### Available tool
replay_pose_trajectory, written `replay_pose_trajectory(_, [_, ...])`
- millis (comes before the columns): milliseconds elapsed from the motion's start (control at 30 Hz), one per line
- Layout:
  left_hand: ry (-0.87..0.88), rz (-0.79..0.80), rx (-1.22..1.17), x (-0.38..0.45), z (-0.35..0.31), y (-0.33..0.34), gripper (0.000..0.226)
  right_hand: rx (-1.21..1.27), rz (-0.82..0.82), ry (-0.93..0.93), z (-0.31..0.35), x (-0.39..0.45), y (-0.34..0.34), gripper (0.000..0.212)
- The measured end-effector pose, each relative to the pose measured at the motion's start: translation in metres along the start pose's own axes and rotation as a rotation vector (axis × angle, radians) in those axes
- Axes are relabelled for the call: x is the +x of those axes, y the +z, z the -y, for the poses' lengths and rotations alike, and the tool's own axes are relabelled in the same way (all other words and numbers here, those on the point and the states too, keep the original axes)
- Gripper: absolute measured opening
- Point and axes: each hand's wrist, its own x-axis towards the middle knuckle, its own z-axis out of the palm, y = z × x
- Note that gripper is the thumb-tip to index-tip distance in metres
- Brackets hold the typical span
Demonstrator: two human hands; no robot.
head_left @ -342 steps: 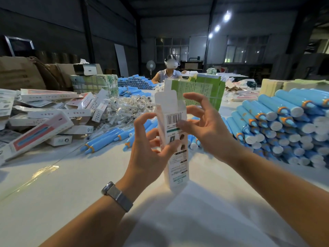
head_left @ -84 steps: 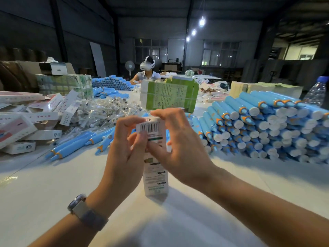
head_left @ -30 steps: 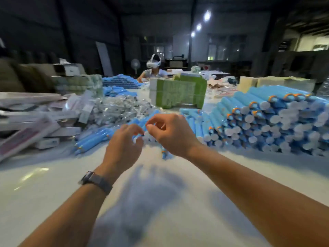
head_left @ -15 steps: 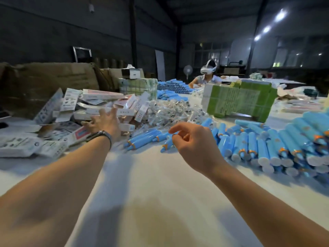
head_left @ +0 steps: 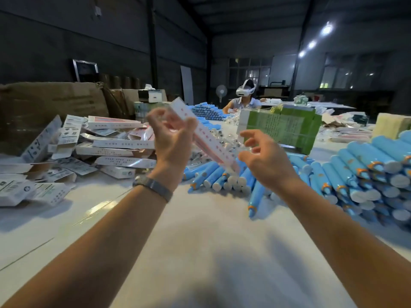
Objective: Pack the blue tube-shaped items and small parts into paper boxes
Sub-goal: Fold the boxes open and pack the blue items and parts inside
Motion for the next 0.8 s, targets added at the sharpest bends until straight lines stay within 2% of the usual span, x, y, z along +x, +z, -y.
replay_pose_trajectory(67, [-0.361, -0.043, -0.248, -0.019, 0.014, 0.013, 0.046, 0.069, 0.094, -0.013, -0.001, -0.001, -0.022, 0.048])
replay_pose_trajectory(100, [-0.514, -0.075, -0.336, -0.029, 0.021, 0.018, 0.047, 0.125, 0.202, -0.006, -0.002, -0.003, -0.030, 0.051])
replay_pose_trajectory(133, [-0.625, -0.098, -0.392, -0.038, 0.028, 0.023, 0.049, 0.161, 0.322, 0.001, -0.004, -0.006, -0.037, 0.053])
replay_pose_trajectory(200, [-0.738, -0.109, -0.400, -0.051, 0.039, 0.031, 0.056, 0.185, 0.492, -0.011, -0.009, -0.013, -0.045, 0.054])
replay_pose_trajectory(300, [-0.800, -0.117, -0.442, -0.057, 0.046, 0.031, 0.057, 0.227, 0.522, -0.062, -0.011, -0.015, -0.054, 0.055])
replay_pose_trajectory(367, [-0.862, -0.107, -0.493, -0.058, 0.046, 0.028, 0.043, 0.284, 0.498, -0.073, -0.009, -0.015, -0.059, 0.048])
replay_pose_trajectory(433, [-0.903, 0.000, -0.499, -0.067, 0.044, 0.026, 0.026, 0.333, 0.514, -0.061, -0.007, -0.015, -0.060, 0.035])
replay_pose_trajectory(500, [-0.910, 0.158, -0.431, -0.073, 0.046, 0.024, 0.035, 0.337, 0.518, -0.065, -0.005, -0.015, -0.058, 0.025])
replay_pose_trajectory(567, [-0.931, 0.268, -0.313, -0.077, 0.047, 0.025, 0.042, 0.317, 0.497, -0.072, -0.003, -0.015, -0.055, 0.040])
replay_pose_trajectory(600, [-0.921, 0.292, -0.220, -0.077, 0.044, 0.026, 0.038, 0.313, 0.520, -0.084, -0.002, -0.015, -0.055, 0.051])
replay_pose_trajectory(700, [-0.858, 0.281, -0.067, -0.080, 0.048, 0.031, 0.023, 0.142, 0.691, -0.175, -0.001, -0.022, -0.047, 0.079])
replay_pose_trajectory(800, [-0.935, 0.340, -0.106, -0.094, 0.039, 0.029, 0.023, -0.190, 0.757, -0.248, -0.004, -0.030, -0.033, 0.073])
